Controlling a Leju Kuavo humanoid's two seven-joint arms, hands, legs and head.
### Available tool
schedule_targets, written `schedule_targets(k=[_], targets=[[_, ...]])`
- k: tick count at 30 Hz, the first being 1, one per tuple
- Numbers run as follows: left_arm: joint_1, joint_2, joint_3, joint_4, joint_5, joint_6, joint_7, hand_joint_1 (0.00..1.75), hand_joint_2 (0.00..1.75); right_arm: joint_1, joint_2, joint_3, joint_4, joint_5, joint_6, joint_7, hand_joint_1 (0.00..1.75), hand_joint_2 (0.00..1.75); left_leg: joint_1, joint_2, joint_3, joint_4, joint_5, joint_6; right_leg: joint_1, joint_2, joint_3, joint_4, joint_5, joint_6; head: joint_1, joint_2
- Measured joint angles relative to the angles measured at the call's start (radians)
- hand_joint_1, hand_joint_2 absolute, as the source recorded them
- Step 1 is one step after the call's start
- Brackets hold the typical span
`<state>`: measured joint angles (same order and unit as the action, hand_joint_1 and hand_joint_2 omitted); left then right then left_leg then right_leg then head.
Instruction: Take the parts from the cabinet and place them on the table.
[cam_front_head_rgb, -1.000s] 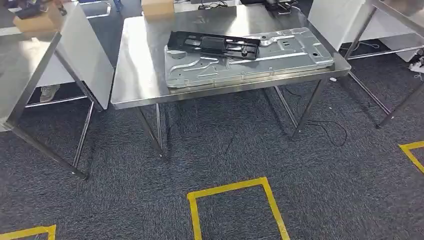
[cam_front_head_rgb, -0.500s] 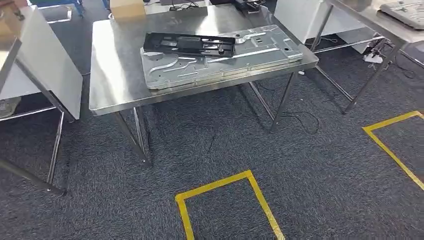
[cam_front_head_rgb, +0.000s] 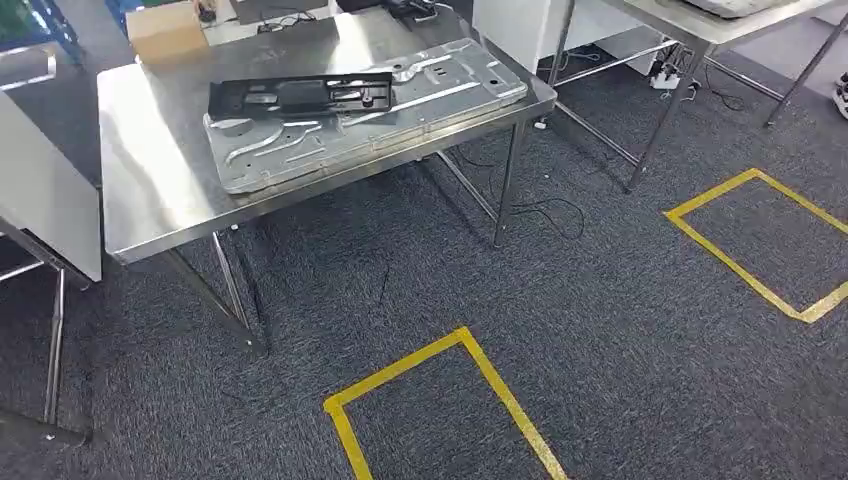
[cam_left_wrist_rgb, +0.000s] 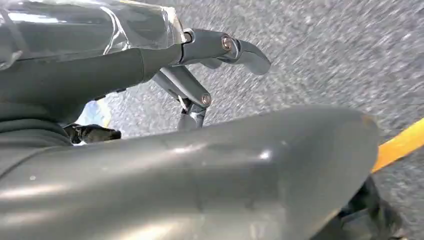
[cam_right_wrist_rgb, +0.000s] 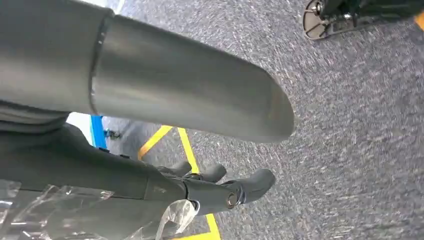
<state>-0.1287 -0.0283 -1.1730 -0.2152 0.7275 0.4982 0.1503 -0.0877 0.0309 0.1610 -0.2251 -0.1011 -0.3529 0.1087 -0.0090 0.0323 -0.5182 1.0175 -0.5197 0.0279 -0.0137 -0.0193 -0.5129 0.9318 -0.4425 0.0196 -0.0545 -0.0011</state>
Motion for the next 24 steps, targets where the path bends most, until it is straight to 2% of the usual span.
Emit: schedule_targets(k=[1,2,3,4,5,6,7,8,9,11,13,14,15,16,17,18,19,20,21,22,23,24], targets=[[0.002,0.003,0.0,0.0,0.001,0.002,-0.003,0.0,0.0,-0.002,0.001,0.0,0.0,0.0,0.0,-0.001,0.0,0.0,0.004,-0.014,-0.035,0.084,-0.046,-0.005,0.0,0.01,-0.004,0.0,0.002,-0.003,0.0,0.0],[0.005,0.004,0.0,0.0,0.006,0.002,-0.004,0.0,0.0,-0.002,0.003,0.0,0.0,-0.003,0.0,-0.005,0.0,0.0,0.007,-0.02,-0.073,0.17,-0.085,-0.008,0.001,0.021,-0.009,0.001,0.005,-0.005,0.0,0.0],[0.01,0.005,0.0,0.0,0.01,0.002,-0.003,0.0,0.0,-0.001,0.004,0.0,0.0,-0.005,0.0,-0.01,0.0,0.0,0.008,-0.022,-0.104,0.246,-0.109,-0.011,0.001,0.035,-0.013,0.001,0.008,-0.004,0.0,0.0],[0.012,0.005,0.0,0.0,0.01,0.001,0.002,0.0,0.0,-0.001,0.004,0.0,0.001,-0.006,0.0,-0.015,0.0,0.0,0.009,-0.022,-0.114,0.266,-0.107,-0.012,0.0,0.047,-0.016,0.001,0.011,-0.003,0.0,0.0],[0.012,0.005,0.0,0.0,0.01,-0.004,0.015,0.0,0.0,0.0,0.007,0.0,0.001,-0.006,0.0,-0.018,0.0,0.0,0.011,-0.022,-0.101,0.237,-0.083,-0.012,0.0,0.06,-0.017,0.002,0.013,0.0,0.0,0.0],[0.011,0.005,0.0,0.0,0.01,-0.006,0.026,0.0,0.0,0.001,0.008,0.0,0.001,-0.006,0.0,-0.022,0.0,0.0,0.013,-0.023,-0.074,0.185,-0.053,-0.012,0.0,0.071,-0.017,0.002,0.014,0.001,0.0,0.0],[0.01,0.006,0.0,0.0,0.01,-0.011,0.038,0.0,0.0,0.002,0.01,0.0,0.001,-0.007,0.0,-0.025,0.0,0.0,0.016,-0.034,-0.013,0.062,0.008,-0.01,-0.001,0.087,-0.017,0.002,0.016,0.005,0.0,0.0],[0.01,0.007,0.0,0.0,0.011,-0.015,0.053,0.0,0.0,0.001,0.013,0.0,0.002,-0.007,0.0,-0.028,0.0,0.0,0.02,-0.072,0.037,-0.04,0.051,-0.008,-0.001,0.099,-0.018,0.003,0.018,0.008,-0.001,0.0],[0.01,0.008,0.0,0.0,0.012,-0.017,0.061,0.0,0.0,0.0,0.013,0.0,0.002,-0.007,0.0,-0.03,0.0,0.0,0.019,-0.115,0.051,-0.081,0.044,-0.004,0.005,0.108,-0.022,0.006,0.02,0.014,-0.001,0.0],[0.011,0.008,0.0,0.0,0.018,-0.021,0.066,0.0,0.0,-0.001,0.013,0.001,0.002,-0.007,0.0,-0.029,0.0,0.0,0.016,-0.095,0.043,-0.079,0.047,0.003,0.002,0.127,-0.033,0.006,0.027,0.026,0.0,0.0],[0.009,0.009,0.0,0.0,0.024,-0.02,0.066,0.0,0.0,0.005,0.013,0.001,0.004,-0.009,0.0,-0.021,0.0,0.0,0.01,-0.079,0.042,-0.08,0.053,0.019,-0.003,0.144,-0.041,0.004,0.034,0.04,0.0,0.0],[0.006,0.01,0.0,0.0,0.028,-0.019,0.06,0.0,0.0,0.004,0.012,0.001,0.005,-0.009,0.0,-0.016,0.0,0.0,0.016,-0.064,0.041,-0.087,0.063,0.033,-0.007,0.116,-0.044,0.017,0.025,0.041,0.0,0.0],[0.005,0.01,0.0,0.0,0.03,-0.018,0.054,0.0,0.0,0.004,0.012,0.001,0.005,-0.01,0.0,-0.014,0.0,0.0,0.013,-0.056,0.04,-0.087,0.065,0.036,-0.002,0.07,-0.06,0.056,-0.006,0.043,0.002,0.0],[0.007,0.01,0.001,0.0,0.031,-0.015,0.048,0.0,0.0,0.003,0.012,0.001,0.006,-0.013,0.0,-0.013,0.0,0.0,0.012,-0.042,0.039,-0.087,0.065,0.042,-0.002,0.047,-0.096,0.134,-0.057,0.045,0.002,0.0],[0.01,0.01,0.002,0.0,0.035,-0.015,0.044,0.0,0.0,0.001,0.012,0.001,0.006,-0.013,0.0,-0.013,0.0,0.0,0.008,-0.028,0.035,-0.086,0.065,0.043,-0.002,0.039,-0.135,0.222,-0.101,0.047,0.003,0.0],[0.013,0.01,0.002,0.0,0.035,-0.014,0.04,0.0,0.0,0.001,0.013,0.001,0.006,-0.013,0.001,-0.012,0.0,0.0,0.005,-0.014,0.032,-0.086,0.066,0.045,-0.003,0.035,-0.168,0.297,-0.131,0.05,0.003,0.0],[0.015,0.01,0.002,0.0,0.037,-0.014,0.036,0.0,0.0,0.001,0.013,0.002,0.006,-0.012,0.001,-0.013,0.0,0.0,0.003,0.0,0.03,-0.086,0.066,0.046,-0.004,0.033,-0.188,0.346,-0.143,0.051,0.003,0.0],[0.014,0.01,0.002,0.0,0.036,-0.014,0.034,0.0,0.0,0.002,0.014,0.002,0.006,-0.012,0.001,-0.015,0.0,0.0,0.002,0.016,0.029,-0.086,0.066,0.045,-0.004,0.03,-0.178,0.339,-0.129,0.051,0.003,0.0],[0.013,0.01,0.002,0.0,0.036,-0.014,0.034,0.0,0.0,0.003,0.014,0.002,0.006,-0.012,0.002,-0.017,0.0,0.0,0.002,0.027,0.029,-0.086,0.066,0.045,-0.004,0.026,-0.139,0.279,-0.096,0.051,0.003,0.0],[0.011,0.01,0.002,0.0,0.036,-0.014,0.034,0.0,0.0,0.003,0.013,0.002,0.006,-0.011,0.002,-0.019,0.0,0.0,0.002,0.037,0.031,-0.085,0.066,0.044,-0.004,0.016,-0.084,0.185,-0.056,0.049,0.003,0.0],[0.01,0.01,0.002,0.0,0.035,-0.014,0.034,0.0,0.0,0.003,0.013,0.002,0.006,-0.008,0.002,-0.021,0.0,0.0,0.003,0.047,0.034,-0.085,0.065,0.043,-0.004,-0.007,-0.028,0.09,-0.022,0.048,0.003,0.0],[0.01,0.01,0.002,0.0,0.035,-0.014,0.034,0.0,0.0,0.003,0.013,0.002,0.006,-0.008,0.002,-0.023,0.0,0.0,0.001,0.057,0.037,-0.085,0.064,0.038,-0.002,-0.059,0.009,0.02,-0.021,0.047,0.003,0.0]])
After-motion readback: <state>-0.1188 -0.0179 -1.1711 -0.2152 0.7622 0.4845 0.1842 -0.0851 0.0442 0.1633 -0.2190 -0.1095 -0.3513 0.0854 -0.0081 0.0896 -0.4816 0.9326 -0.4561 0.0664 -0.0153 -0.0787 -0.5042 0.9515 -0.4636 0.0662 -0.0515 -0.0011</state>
